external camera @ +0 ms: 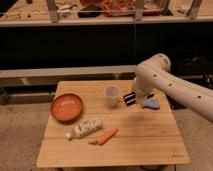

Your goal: Place the eraser in the ceramic cup

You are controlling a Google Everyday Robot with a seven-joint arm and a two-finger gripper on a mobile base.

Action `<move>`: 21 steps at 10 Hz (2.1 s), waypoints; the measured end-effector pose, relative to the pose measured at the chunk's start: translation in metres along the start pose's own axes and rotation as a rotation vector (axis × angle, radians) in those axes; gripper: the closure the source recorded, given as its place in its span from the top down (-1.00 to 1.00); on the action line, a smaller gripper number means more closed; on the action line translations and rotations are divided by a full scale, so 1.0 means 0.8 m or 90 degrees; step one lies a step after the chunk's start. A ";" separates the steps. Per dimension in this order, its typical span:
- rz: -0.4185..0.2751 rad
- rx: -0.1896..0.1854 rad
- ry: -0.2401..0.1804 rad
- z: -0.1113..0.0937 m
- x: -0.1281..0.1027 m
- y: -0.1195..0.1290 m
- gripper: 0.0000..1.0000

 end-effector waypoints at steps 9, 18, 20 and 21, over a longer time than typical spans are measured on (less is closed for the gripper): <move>-0.045 0.049 -0.006 0.006 -0.039 -0.073 -1.00; -0.089 0.057 -0.007 0.025 -0.064 -0.094 -1.00; -0.091 0.060 -0.008 0.027 -0.070 -0.097 -1.00; -0.094 0.062 -0.008 0.029 -0.074 -0.099 -1.00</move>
